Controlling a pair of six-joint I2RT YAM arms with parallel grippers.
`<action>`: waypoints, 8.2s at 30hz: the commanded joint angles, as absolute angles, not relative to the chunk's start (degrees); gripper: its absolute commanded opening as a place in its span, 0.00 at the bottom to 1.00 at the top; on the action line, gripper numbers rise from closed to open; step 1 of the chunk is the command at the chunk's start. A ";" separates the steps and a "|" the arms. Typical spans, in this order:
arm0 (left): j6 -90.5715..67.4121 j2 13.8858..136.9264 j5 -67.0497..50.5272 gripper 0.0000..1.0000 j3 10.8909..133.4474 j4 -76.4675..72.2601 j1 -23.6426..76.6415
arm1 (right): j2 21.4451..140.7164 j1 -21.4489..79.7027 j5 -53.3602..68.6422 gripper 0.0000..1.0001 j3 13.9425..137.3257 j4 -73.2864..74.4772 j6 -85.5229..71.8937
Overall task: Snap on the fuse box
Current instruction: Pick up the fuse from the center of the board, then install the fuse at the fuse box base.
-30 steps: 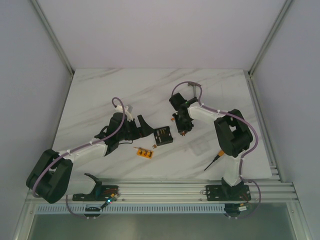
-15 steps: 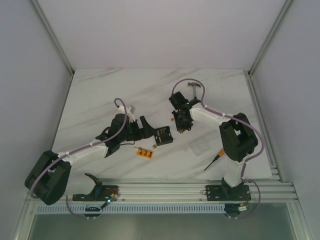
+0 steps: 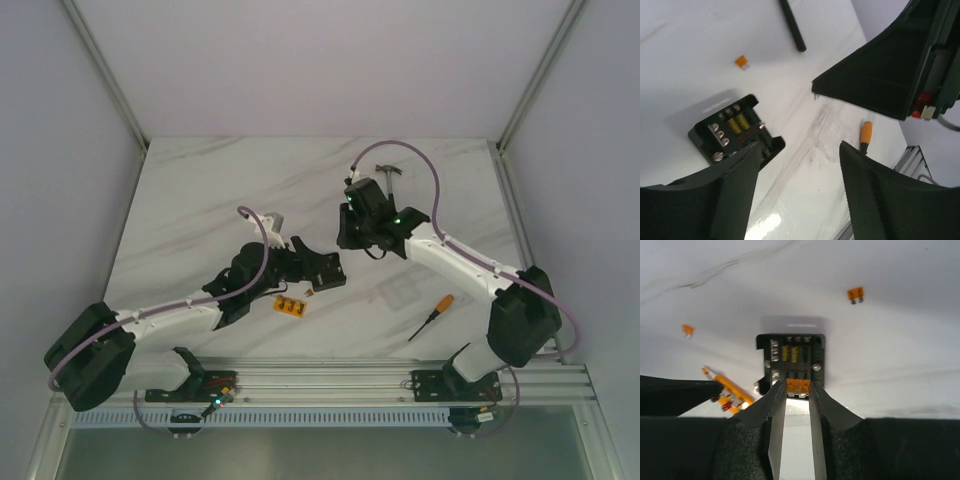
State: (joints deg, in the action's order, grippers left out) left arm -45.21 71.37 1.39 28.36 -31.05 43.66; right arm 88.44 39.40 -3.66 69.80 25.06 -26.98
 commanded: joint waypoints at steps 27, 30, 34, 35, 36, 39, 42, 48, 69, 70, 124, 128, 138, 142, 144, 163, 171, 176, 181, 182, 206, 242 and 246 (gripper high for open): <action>-34.61 76.11 10.65 0.26 29.79 -45.78 49.22 | 80.60 43.37 2.92 0.18 61.57 12.47 -36.38; -34.08 75.96 10.43 0.22 29.63 -46.30 49.20 | 80.66 43.42 3.82 0.18 61.24 12.00 -36.74; -33.09 75.78 10.36 0.18 29.49 -46.58 49.22 | 80.43 43.51 4.75 0.18 60.30 11.06 -37.41; -32.99 75.78 10.38 0.17 29.43 -46.59 49.29 | 80.34 43.51 4.94 0.18 60.07 10.88 -37.62; -32.78 75.69 10.31 0.15 29.35 -46.74 49.19 | 80.27 43.51 5.18 0.18 59.91 10.70 -37.75; -32.09 75.35 10.27 0.09 29.18 -46.91 49.28 | 80.05 43.51 5.60 0.19 59.29 10.24 -38.24; -31.29 74.83 10.33 0.05 28.97 -46.69 49.31 | 79.61 43.51 5.62 0.20 58.80 9.83 -38.33; -30.18 73.16 10.05 0.02 27.44 -47.35 49.21 | 77.89 43.44 6.04 0.37 59.16 8.26 -36.72; -27.43 68.20 -34.32 0.00 28.39 -44.59 35.74 | 70.70 32.39 40.73 0.47 61.84 11.73 5.39; -27.31 68.13 -36.22 0.00 28.95 -44.38 35.69 | 70.75 32.35 42.25 0.47 62.26 12.38 6.39; -26.90 64.74 -47.00 0.00 32.44 -43.91 36.65 | 73.59 32.27 60.82 0.14 65.30 21.48 17.31; -26.81 64.93 -46.77 0.00 32.48 -43.85 36.61 | 73.69 32.27 61.06 0.06 65.23 21.58 17.40; -27.54 65.03 -32.83 0.34 30.65 -37.13 36.36 | 74.24 32.41 49.10 0.00 65.57 21.33 12.04; -30.82 65.23 -23.41 0.53 29.21 -33.16 35.63 | 75.25 33.47 36.63 0.00 65.48 21.03 5.74; -32.74 65.82 -19.27 0.55 28.93 -30.63 35.08 | 76.12 34.35 31.56 0.00 65.39 20.96 2.72; -43.78 85.59 -12.86 0.72 34.89 -20.96 32.38 | 94.84 44.97 -9.24 0.00 72.42 25.14 -15.24; -44.81 90.54 -13.57 0.66 37.11 -20.30 32.05 | 101.44 45.79 -11.67 0.00 75.13 25.13 -16.13; -45.18 93.27 -14.28 0.59 38.30 -20.25 31.81 | 103.80 45.92 -12.03 0.00 76.18 24.90 -16.88; -45.57 95.11 -15.06 0.53 39.14 -20.30 31.82 | 105.46 46.14 -11.69 0.00 76.97 24.85 -17.61; -45.70 95.40 -15.08 0.51 39.11 -20.30 31.83 | 105.64 46.22 -11.68 0.00 77.03 24.83 -17.80; -48.30 95.92 -14.31 0.43 38.14 -20.26 31.82 | 107.62 46.31 -13.47 0.00 76.28 26.28 -21.40; -49.70 95.59 -14.45 0.39 36.88 -21.07 31.82 | 108.95 47.70 -15.46 0.00 71.17 21.73 -19.19; -49.57 95.33 -14.13 0.39 36.73 -20.79 31.82 | 108.76 47.23 -14.96 0.00 70.29 21.84 -18.69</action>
